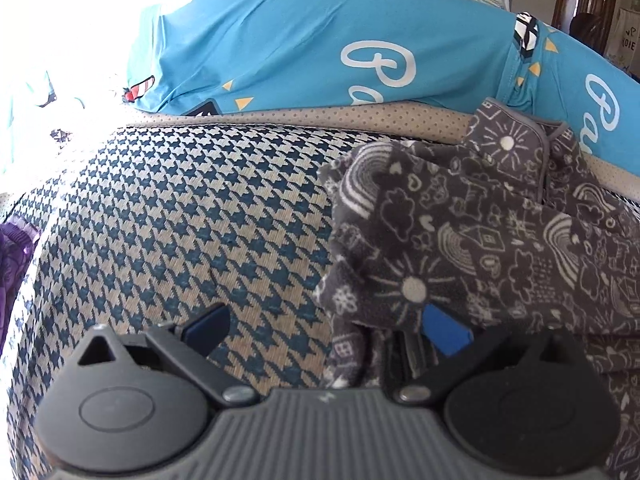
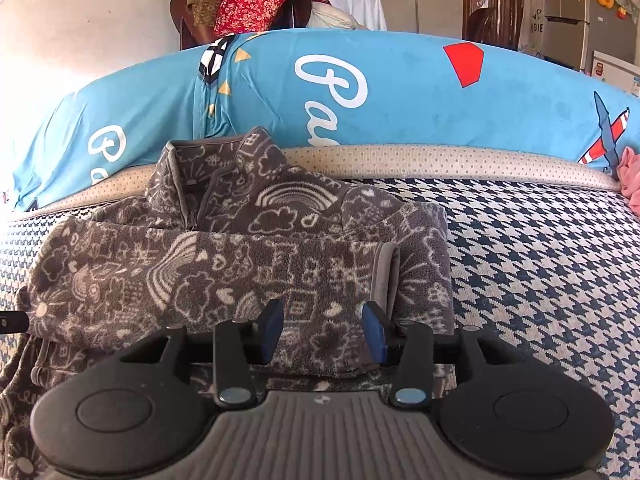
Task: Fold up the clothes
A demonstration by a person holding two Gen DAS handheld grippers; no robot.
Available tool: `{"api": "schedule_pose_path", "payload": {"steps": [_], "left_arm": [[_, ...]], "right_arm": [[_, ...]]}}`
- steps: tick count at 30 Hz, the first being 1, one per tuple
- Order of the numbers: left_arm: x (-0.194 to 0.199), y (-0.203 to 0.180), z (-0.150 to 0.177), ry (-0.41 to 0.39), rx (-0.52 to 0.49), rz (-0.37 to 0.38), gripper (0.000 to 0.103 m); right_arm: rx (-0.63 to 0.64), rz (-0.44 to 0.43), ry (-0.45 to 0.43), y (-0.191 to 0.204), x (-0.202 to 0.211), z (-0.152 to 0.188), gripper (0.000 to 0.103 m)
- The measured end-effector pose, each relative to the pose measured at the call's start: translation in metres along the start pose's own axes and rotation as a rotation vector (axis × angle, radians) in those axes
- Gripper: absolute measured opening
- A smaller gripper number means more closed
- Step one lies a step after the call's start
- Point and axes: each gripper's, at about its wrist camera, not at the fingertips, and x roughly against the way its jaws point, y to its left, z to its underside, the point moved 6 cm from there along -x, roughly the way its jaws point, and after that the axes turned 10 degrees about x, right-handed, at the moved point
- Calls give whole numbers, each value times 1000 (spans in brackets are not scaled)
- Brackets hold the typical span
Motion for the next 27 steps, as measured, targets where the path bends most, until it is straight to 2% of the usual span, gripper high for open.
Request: {"api": "schedule_pose_path", "payload": {"steps": [4,9,15,22,27], "left_arm": [[1,-5,12,14,-37,12,103],[10,-6,23,16,-68,63,103],[20,3,37,16,-68,85,103],[29,18,66,57,-21,104,103],[43,26,86,61,-21,112,103]], "right_arm": [[-9,-16,-1,3,8,4,46],[-35,-36,-1,5,21,10,47],[-93,-38,32,3,34,27,48],[-268,-53,62,-4,58,61,49],[-327,-32,79,-4,72,87,49]]}}
